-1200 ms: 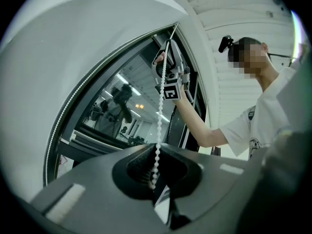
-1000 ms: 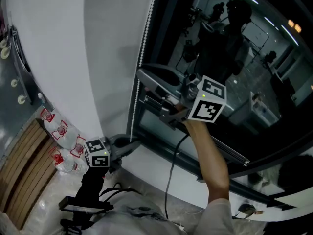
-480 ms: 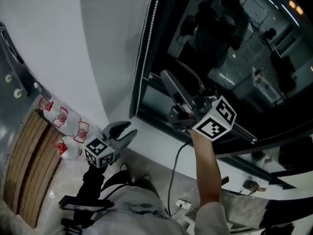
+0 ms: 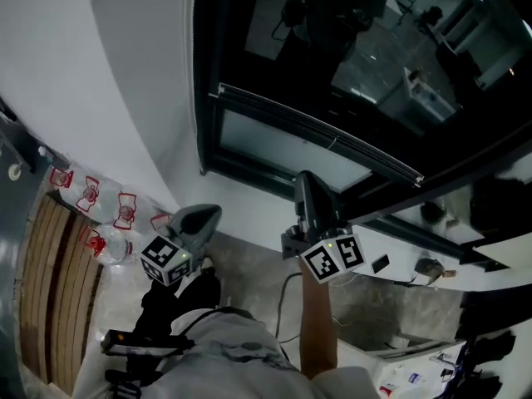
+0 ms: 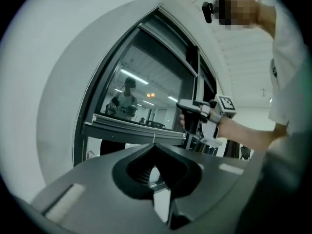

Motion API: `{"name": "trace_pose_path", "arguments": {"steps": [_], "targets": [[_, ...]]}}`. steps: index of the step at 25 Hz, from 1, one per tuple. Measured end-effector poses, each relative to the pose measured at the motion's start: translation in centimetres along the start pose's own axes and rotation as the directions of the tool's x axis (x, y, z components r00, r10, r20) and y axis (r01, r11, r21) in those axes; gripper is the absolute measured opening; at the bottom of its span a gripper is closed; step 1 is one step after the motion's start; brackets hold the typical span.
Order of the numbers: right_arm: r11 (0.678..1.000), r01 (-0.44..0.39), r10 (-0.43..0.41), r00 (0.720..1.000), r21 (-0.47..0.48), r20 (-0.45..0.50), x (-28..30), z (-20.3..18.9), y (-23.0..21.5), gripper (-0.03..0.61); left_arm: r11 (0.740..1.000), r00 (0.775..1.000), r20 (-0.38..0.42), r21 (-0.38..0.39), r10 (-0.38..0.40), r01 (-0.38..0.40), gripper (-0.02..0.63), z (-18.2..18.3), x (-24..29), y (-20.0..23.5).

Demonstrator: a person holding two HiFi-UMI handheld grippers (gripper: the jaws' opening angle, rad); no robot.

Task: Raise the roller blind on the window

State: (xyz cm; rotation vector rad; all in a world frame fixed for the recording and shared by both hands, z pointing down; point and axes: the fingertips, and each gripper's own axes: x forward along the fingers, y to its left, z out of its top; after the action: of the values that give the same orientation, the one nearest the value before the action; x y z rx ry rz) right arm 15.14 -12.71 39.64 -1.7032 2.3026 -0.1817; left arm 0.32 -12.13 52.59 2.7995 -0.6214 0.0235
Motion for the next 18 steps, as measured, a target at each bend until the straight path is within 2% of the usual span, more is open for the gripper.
{"name": "trace_pose_path", "arguments": {"steps": [3, 8, 13, 18], "targets": [[0.994, 0.089, -0.093, 0.994, -0.06, -0.057, -6.6, -1.6, -0.4, 0.002, 1.0, 1.0, 0.027, 0.024, 0.007, -0.008, -0.002, 0.1, 0.5, -4.6], [0.974, 0.206, -0.216, 0.969, -0.093, -0.119, -16.4, -4.8, 0.2, 0.002, 1.0, 0.999, 0.037, 0.028, 0.003, -0.004, -0.002, -2.3, -0.3, -12.1], [0.96, 0.259, -0.271, 0.956, -0.107, -0.117, -23.0, -5.5, 1.5, 0.0, 0.999, 0.998, 0.047, 0.003, 0.046, -0.046, -0.002, -3.7, -2.3, -16.6], [0.949, 0.29, -0.301, 0.95, -0.121, -0.083, -26.4, -5.3, 3.2, 0.0, 0.996, 0.995, 0.066, 0.031, 0.08, -0.082, -0.002, -3.2, -4.1, -19.0]]}}
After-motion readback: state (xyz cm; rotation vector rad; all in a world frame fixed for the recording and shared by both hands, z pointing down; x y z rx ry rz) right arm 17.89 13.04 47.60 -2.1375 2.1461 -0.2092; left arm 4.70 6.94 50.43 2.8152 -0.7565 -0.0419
